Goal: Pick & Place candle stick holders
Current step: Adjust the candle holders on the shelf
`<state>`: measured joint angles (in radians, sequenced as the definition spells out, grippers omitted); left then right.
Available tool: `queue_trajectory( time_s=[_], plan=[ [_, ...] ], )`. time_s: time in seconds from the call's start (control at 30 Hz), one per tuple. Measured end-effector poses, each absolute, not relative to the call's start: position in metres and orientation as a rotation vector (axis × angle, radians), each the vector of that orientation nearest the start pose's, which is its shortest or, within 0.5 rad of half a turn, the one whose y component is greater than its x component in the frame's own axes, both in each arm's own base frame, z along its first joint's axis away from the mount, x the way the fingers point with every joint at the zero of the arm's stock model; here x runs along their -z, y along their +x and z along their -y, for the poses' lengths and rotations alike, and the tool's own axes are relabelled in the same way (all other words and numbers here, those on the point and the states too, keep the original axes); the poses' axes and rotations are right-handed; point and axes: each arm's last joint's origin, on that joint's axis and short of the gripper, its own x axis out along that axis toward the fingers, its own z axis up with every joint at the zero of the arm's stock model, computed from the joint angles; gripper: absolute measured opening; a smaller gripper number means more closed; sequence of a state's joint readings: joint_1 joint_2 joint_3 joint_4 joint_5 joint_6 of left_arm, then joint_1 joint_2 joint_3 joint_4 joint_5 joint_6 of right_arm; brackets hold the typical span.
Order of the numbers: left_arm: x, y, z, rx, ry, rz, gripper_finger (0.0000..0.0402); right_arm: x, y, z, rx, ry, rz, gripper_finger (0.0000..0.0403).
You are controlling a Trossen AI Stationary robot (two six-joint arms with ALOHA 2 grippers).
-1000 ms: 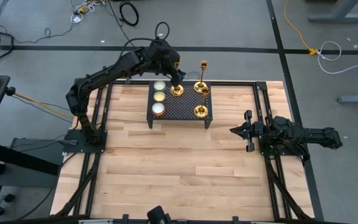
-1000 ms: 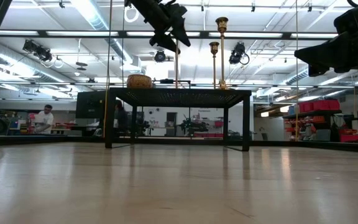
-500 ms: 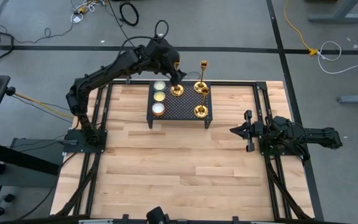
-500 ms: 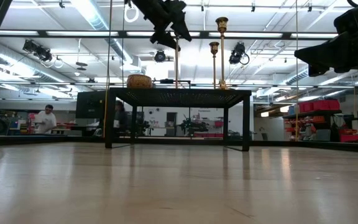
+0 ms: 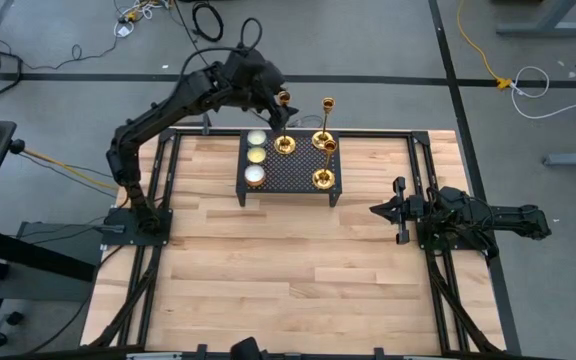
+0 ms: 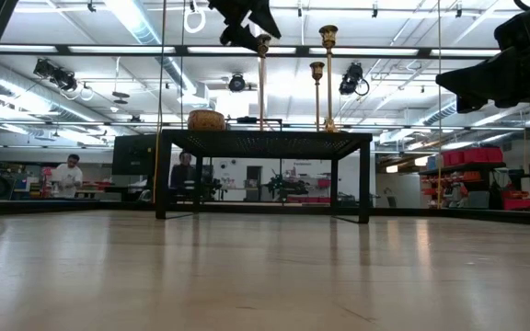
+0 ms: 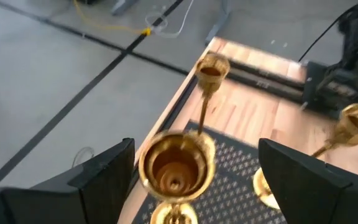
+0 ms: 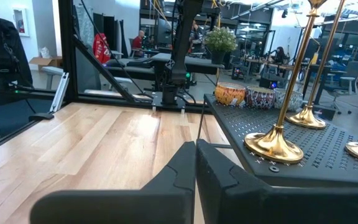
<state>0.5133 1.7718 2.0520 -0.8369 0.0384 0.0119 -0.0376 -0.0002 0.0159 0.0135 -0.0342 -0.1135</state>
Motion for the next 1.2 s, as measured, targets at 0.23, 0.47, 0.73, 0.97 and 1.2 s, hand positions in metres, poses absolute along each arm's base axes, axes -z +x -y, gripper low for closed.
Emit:
queue_trajectory(
  time_s=[0.23, 0.47, 0.73, 0.97, 1.2],
  plan=[
    [-0.455, 0.326, -0.182, -0.431, -0.047, -0.450, 0.0344, -0.170, 0.097, 0.003, 0.005, -0.115, 0.029, 0.0013],
    [-0.469, 0.331, -0.181, -0.335, 0.022, -0.310, 0.0344, -0.170, 0.097, 0.003, 0.005, -0.115, 0.030, 0.0013],
    [-0.476, 0.333, -0.182, -0.325, 0.039, -0.233, 0.0344, -0.170, 0.097, 0.003, 0.005, -0.115, 0.030, 0.0013],
    [-0.470, 0.344, -0.178, -0.351, 0.046, -0.241, 0.0344, -0.170, 0.097, 0.003, 0.005, -0.115, 0.029, 0.0013],
    [-0.459, 0.359, -0.172, -0.417, 0.055, -0.276, 0.0344, -0.170, 0.097, 0.003, 0.005, -0.115, 0.029, 0.0013]
  ],
)
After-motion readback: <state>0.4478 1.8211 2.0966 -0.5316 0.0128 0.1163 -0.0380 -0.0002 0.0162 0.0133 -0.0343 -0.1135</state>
